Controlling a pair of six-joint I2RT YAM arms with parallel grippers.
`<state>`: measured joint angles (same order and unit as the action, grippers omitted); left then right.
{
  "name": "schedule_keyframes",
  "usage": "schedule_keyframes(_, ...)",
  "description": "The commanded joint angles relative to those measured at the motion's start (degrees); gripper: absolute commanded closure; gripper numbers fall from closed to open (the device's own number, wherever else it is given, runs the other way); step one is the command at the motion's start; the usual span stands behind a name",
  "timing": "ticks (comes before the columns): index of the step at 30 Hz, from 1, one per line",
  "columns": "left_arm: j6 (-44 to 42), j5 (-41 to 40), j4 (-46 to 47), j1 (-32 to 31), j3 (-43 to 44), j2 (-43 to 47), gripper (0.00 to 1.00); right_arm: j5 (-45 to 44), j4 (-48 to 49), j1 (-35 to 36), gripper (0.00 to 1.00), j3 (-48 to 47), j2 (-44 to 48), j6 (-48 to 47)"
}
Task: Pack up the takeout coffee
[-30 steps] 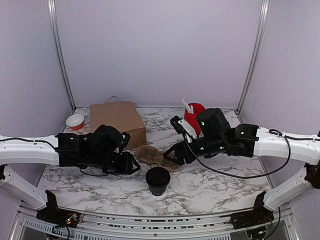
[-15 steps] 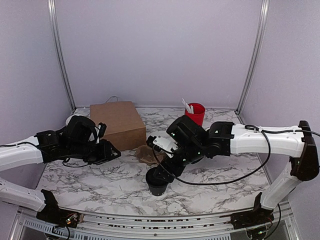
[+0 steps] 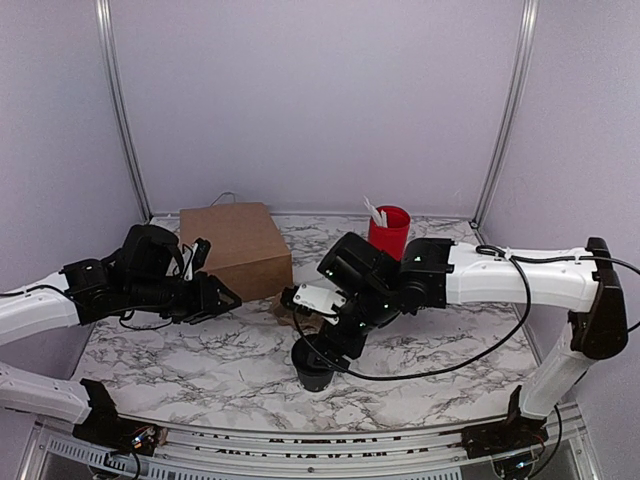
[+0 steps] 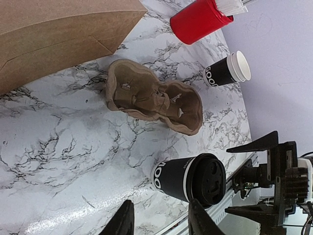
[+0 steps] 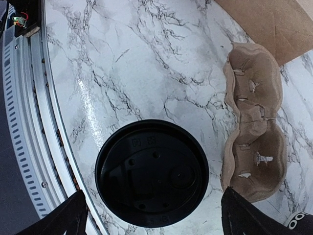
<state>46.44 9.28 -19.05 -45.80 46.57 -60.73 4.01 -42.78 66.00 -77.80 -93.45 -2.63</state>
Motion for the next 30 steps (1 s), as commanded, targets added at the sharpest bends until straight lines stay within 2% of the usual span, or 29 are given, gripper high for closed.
schedule_keyframes(1, 1.6, -2.2, 1.4, 0.3, -1.3, 2.6, 0.61, 0.4, -2.1, 0.3, 0.08, -3.5, -2.2, -3.5)
schedule_keyframes(11, 1.2, -2.6, 1.6, 0.3, -1.4, 2.0, 0.61, 2.1, -1.3, -0.2, 0.1, -5.3, -5.9, -4.5)
schedule_keyframes(19, 0.7, -2.2, 2.4, 0.3, -0.6, 1.2, 0.61, 3.8, -2.1, -2.1, 0.24, -6.6, -6.9, -3.0)
schedule_keyframes(22, 0.5, -2.0, 2.6, 0.3, -0.7, 1.2, 0.61, 2.6, -2.9, -2.1, 0.28, -7.1, -7.3, -0.3)
schedule_keyframes(30, -0.8, -0.4, 2.8, 0.3, -0.7, 0.9, 0.61, -3.8, -2.5, -0.6, 0.27, -9.5, -8.9, 13.0)
